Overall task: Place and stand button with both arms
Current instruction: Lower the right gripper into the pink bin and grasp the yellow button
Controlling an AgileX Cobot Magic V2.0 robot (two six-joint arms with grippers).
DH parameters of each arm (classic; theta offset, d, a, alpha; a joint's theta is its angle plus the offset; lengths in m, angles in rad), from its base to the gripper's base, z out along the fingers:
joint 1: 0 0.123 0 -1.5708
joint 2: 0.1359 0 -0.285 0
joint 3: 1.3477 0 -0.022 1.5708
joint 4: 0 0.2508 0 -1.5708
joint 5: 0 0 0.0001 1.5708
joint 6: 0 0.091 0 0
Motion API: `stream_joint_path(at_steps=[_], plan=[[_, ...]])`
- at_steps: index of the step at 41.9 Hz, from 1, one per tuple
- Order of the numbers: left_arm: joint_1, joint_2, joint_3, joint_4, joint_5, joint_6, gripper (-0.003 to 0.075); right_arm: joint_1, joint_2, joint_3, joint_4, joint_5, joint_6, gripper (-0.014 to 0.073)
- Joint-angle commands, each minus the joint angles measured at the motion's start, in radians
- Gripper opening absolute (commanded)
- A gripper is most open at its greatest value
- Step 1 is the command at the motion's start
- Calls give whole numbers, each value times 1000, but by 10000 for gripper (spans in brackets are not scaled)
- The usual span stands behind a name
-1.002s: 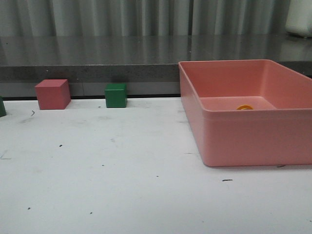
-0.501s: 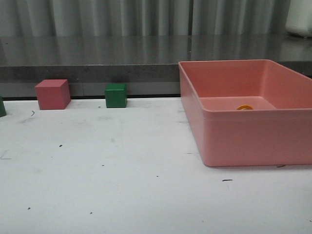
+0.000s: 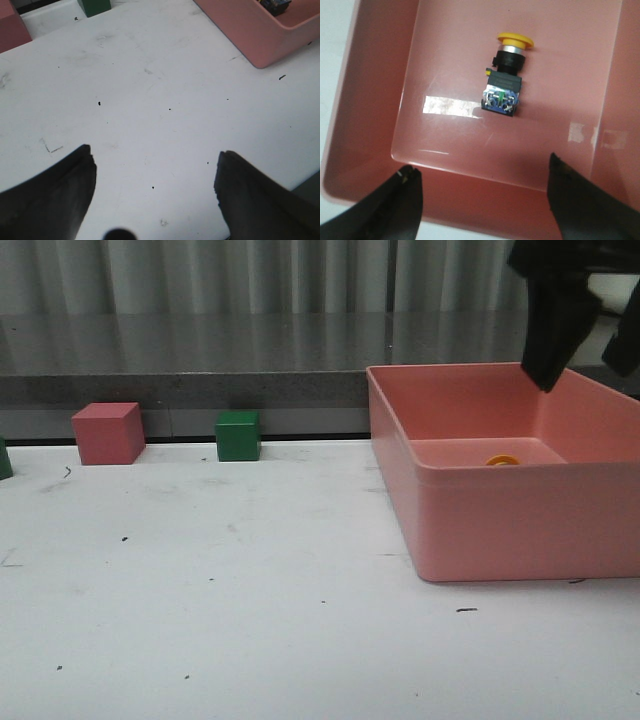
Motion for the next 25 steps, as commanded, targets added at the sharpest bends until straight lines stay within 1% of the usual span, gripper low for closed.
stream_joint_path(at_steps=[1, 11, 25], plan=[[-10, -1, -36, 0, -54, -6, 494, -1, 31, -78, -1, -21, 34, 542], [-10, -1, -36, 0, -54, -6, 494, -23, 205, -191, -2, -5, 90, 542], [-10, -1, -36, 0, -54, -6, 494, -58, 366, -282, 18, 10, 91, 542]])
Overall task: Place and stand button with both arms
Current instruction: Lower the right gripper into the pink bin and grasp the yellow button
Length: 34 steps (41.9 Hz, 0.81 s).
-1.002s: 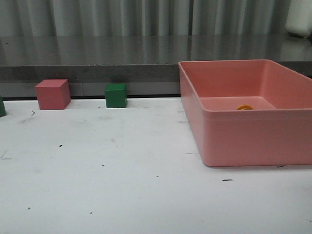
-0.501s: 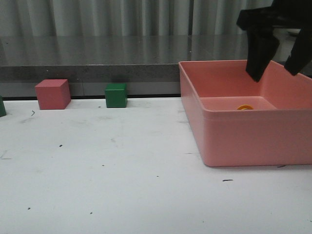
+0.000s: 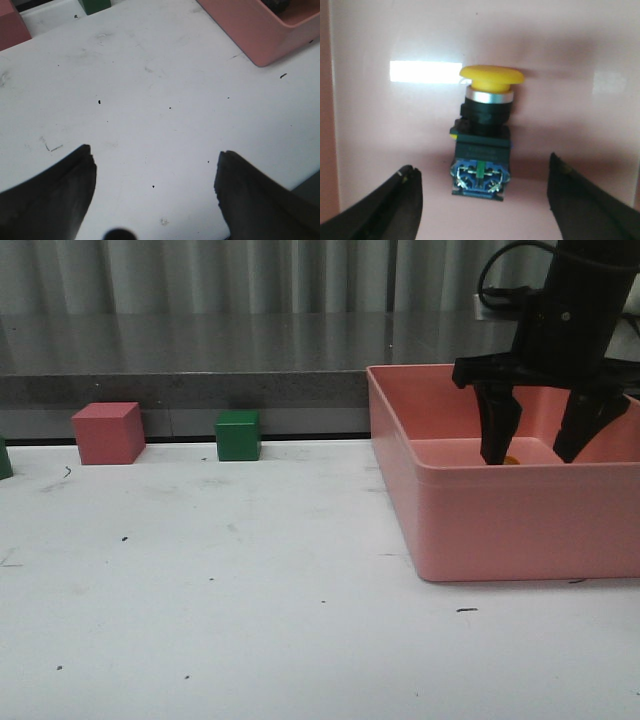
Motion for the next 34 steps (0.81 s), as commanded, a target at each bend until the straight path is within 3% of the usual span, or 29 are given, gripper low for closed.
stream_joint_path(at_steps=[1, 17, 21, 26, 29, 34], plan=[[-10, -4, -36, 0, -55, -6, 494, -11, -16, -54, 15, -11, 1, 542], [-10, -4, -36, 0, -55, -6, 494, -11, 73, -111, 35, 22, 1, 538], [-10, -4, -36, 0, -55, -6, 494, -11, 88, -112, 42, 32, 1, 466], [-10, -4, -36, 0, -55, -6, 494, -11, 94, -113, 58, 32, 1, 288], [-10, -4, -36, 0, -55, -6, 494, -11, 84, -116, 69, 27, 1, 223], [-10, -4, -36, 0, -55, -6, 494, -11, 54, -120, 71, 43, 0, 202]])
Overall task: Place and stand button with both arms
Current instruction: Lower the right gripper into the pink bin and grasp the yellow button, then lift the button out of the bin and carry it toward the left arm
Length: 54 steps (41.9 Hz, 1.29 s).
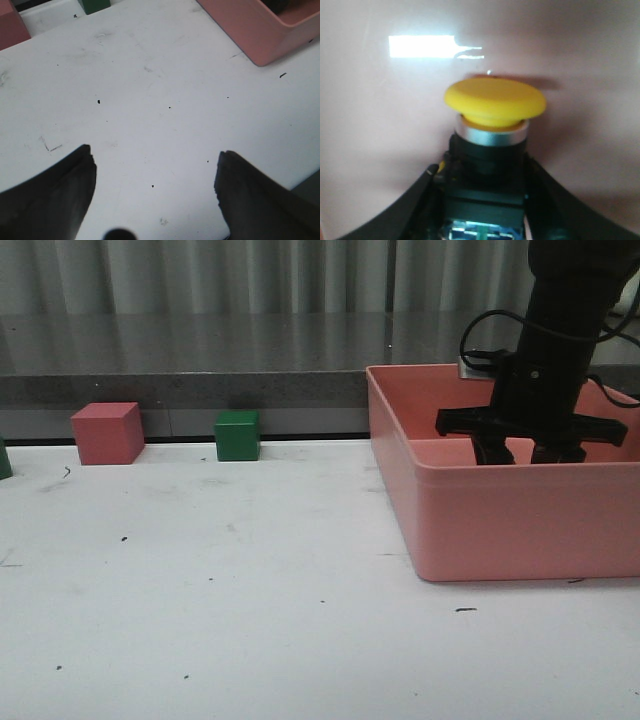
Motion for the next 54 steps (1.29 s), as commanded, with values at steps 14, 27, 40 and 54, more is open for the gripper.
stream_joint_path(at_steps=[14, 27, 40, 54], plan=[[-10, -4, -36, 0, -57, -6, 494, 45, -284, -33, 13, 57, -23, 202], [-10, -4, -36, 0, -57, -6, 494, 257, -432, -33, 28, 83, -25, 202], [-10, -4, -36, 0, -59, -6, 494, 514, -351, -38, 37, -7, 138, 213], [-10, -4, -36, 0, -59, -6, 494, 650, -124, -190, -6, -7, 398, 213]])
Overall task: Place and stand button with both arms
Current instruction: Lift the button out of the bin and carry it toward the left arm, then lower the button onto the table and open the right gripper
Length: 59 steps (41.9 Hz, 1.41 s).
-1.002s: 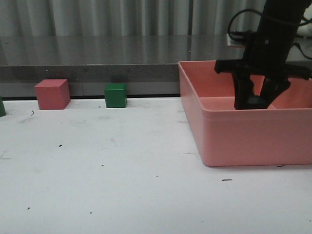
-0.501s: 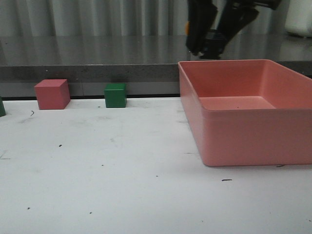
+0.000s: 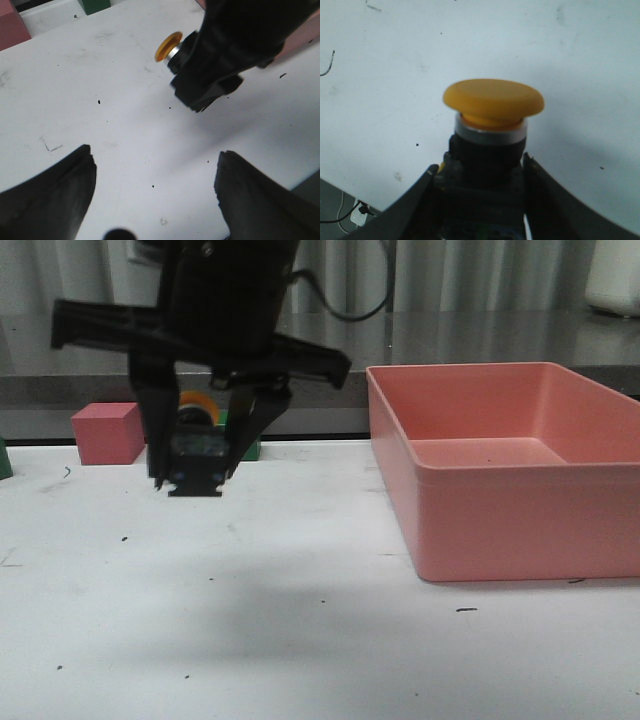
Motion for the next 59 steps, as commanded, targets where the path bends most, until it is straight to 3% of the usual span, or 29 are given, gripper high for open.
stream_joint_path(at_steps=[1, 24, 36, 48, 54, 59], plan=[[-10, -4, -36, 0, -59, -6, 494, 14, 15, -83, -22, -31, 91, 213], [-10, -4, -36, 0, -59, -6, 494, 23, 199, -201, -58, -46, 255, 220], [-10, -4, -36, 0, -59, -6, 494, 23, 213, -201, -51, -50, 266, 426], [-10, -4, -36, 0, -59, -6, 494, 23, 202, -201, -34, -44, 266, 454], [-10, -4, -36, 0, -59, -6, 494, 23, 149, -201, -66, -31, 210, 454], [-10, -4, -36, 0, -59, -6, 494, 23, 67, -201, -68, -10, 37, 454]])
